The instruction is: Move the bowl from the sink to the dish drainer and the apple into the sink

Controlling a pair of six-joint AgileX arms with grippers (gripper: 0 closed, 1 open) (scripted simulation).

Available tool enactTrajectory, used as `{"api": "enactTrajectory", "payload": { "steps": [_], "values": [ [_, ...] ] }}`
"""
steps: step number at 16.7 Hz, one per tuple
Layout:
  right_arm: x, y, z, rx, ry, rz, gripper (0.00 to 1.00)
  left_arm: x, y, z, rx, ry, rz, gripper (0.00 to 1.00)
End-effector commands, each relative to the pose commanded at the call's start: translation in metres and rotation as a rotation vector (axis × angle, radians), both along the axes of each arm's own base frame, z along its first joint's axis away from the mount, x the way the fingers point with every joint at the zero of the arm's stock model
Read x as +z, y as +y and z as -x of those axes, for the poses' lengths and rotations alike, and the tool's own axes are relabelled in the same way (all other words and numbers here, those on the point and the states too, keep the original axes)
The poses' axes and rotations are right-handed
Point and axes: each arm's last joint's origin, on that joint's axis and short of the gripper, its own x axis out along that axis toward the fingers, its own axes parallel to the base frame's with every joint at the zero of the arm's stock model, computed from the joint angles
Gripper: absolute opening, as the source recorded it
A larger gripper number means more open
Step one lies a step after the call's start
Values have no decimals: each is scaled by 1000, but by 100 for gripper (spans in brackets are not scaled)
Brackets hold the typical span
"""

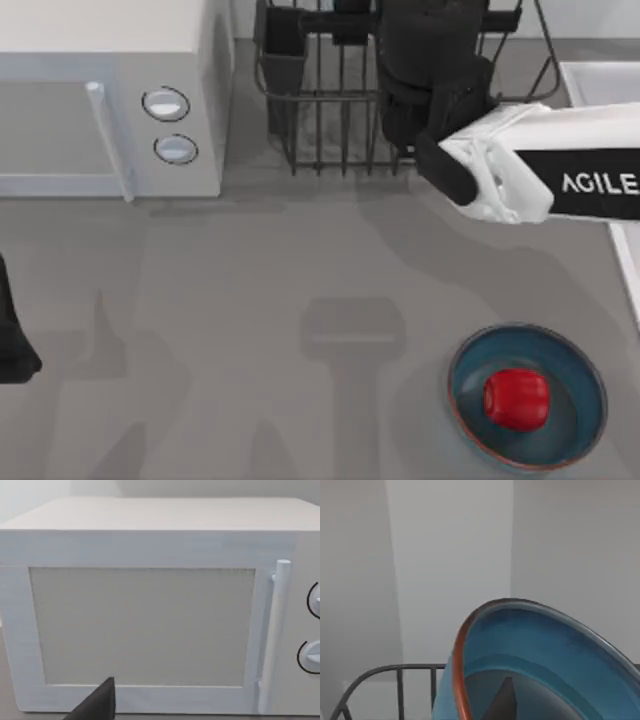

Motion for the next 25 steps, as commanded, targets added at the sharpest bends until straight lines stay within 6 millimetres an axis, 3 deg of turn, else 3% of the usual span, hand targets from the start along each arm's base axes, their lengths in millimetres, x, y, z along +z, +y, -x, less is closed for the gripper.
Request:
{"api": "enactTrajectory", "payload": {
  "steps": [2,3,12,16,20,25],
  "values": [
    [0,0,0,0,0,0,98,0,0,0,0,0,0,100],
    [0,0,0,0,0,0,100,0,0,0,0,0,0,100],
    [0,1,1,3,0,0,100,0,0,0,0,0,0,100],
    [16,-6,17,73,3,-4,100,0,0,0,0,0,0,100],
    [47,-37,49,163,10,-3,100,0,0,0,0,0,0,100],
    [65,-121,105,168,61,32,100,0,0,0,0,0,0,100]
  ]
}}
